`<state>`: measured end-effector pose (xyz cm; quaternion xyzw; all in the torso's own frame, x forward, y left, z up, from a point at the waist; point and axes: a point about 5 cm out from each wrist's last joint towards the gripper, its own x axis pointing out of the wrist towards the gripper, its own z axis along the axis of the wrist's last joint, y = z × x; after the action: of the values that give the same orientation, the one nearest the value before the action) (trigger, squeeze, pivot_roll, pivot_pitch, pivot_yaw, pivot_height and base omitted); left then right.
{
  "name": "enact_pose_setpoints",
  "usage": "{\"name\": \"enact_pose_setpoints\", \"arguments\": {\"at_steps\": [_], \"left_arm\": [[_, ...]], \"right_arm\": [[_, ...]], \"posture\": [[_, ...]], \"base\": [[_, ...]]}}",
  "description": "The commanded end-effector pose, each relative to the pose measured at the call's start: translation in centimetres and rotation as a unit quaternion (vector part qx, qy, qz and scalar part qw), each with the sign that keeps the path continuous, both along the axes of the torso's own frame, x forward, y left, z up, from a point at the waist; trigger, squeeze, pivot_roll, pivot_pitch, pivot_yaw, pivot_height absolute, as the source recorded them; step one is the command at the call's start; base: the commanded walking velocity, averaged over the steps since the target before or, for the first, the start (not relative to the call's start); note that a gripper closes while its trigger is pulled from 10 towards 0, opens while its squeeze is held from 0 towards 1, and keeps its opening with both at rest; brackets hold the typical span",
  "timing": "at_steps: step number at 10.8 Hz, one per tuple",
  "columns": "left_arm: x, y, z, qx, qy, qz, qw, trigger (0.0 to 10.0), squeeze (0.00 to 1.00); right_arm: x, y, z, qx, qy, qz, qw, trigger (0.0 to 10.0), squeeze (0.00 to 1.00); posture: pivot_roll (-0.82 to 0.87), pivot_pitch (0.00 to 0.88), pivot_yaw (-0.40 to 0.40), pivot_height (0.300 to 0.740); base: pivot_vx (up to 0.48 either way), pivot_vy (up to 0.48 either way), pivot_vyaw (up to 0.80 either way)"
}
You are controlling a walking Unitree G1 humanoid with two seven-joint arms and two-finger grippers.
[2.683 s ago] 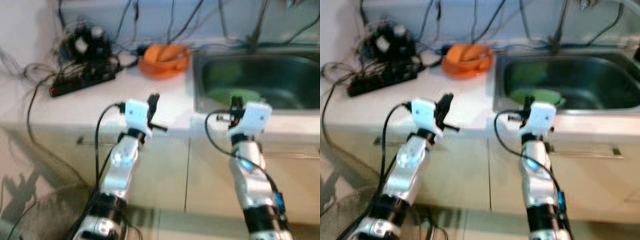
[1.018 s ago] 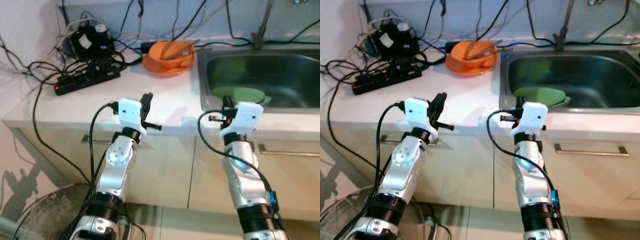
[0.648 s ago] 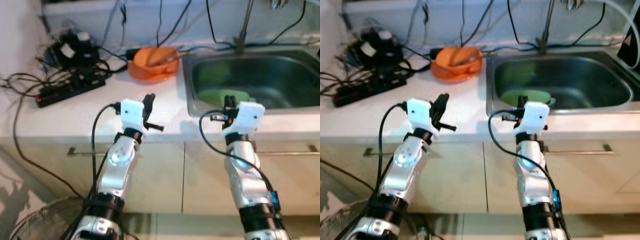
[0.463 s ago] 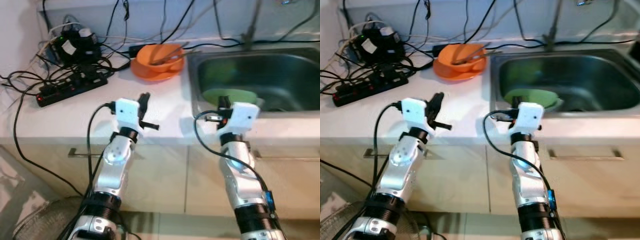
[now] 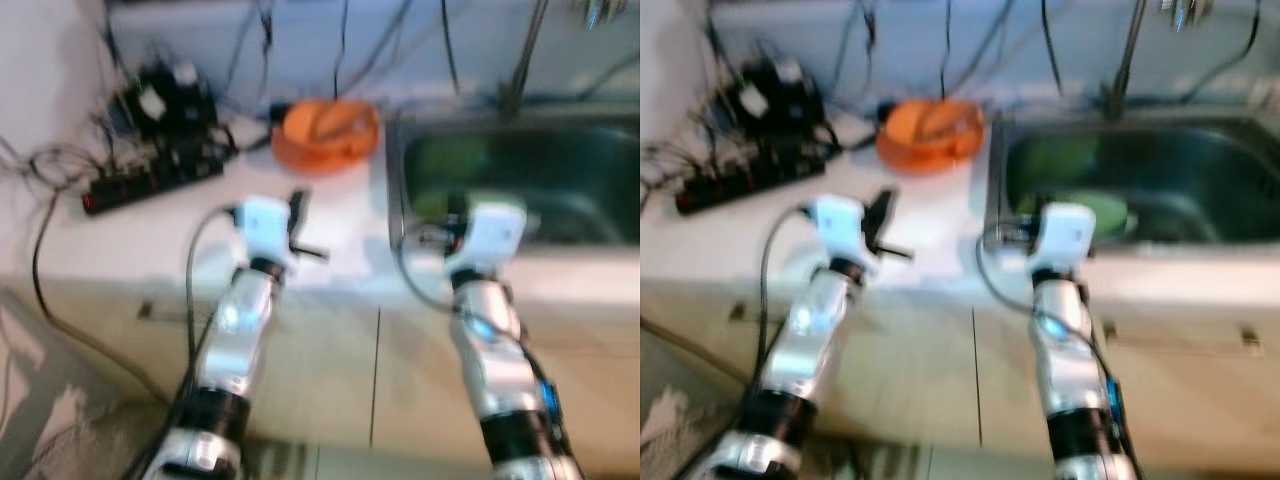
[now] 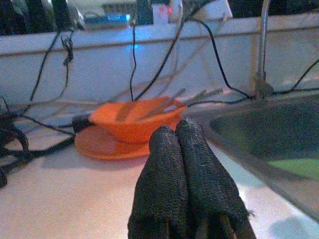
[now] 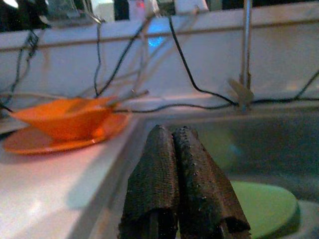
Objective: Kitchen organization
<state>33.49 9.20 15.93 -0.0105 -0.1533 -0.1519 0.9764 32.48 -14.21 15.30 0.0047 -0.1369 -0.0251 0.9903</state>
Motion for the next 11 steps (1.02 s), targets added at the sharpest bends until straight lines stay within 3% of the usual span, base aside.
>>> {"name": "enact_pose_setpoints", "arguments": {"at_steps": [1,11], "left_arm": [[0.21,1.22,0.17,0.003,-0.002,0.018,1.000,10.0,0.00],[0.30,1.26,0.50,0.002,-0.008,0.019,1.000,10.0,0.00]], "right_arm": [[-0.01,1.15,0.44,0.003,-0.012,0.017,1.000,10.0,0.00],[0.11,1.04,0.70,0.009,-0.016,0.015,1.000,10.0,0.00]], "posture": [[0.05,0.000,0.109,0.740],[0.05,0.000,0.109,0.740]], "base": [[0.270,0.000,0.00],[0.276,0.000,0.00]]}}
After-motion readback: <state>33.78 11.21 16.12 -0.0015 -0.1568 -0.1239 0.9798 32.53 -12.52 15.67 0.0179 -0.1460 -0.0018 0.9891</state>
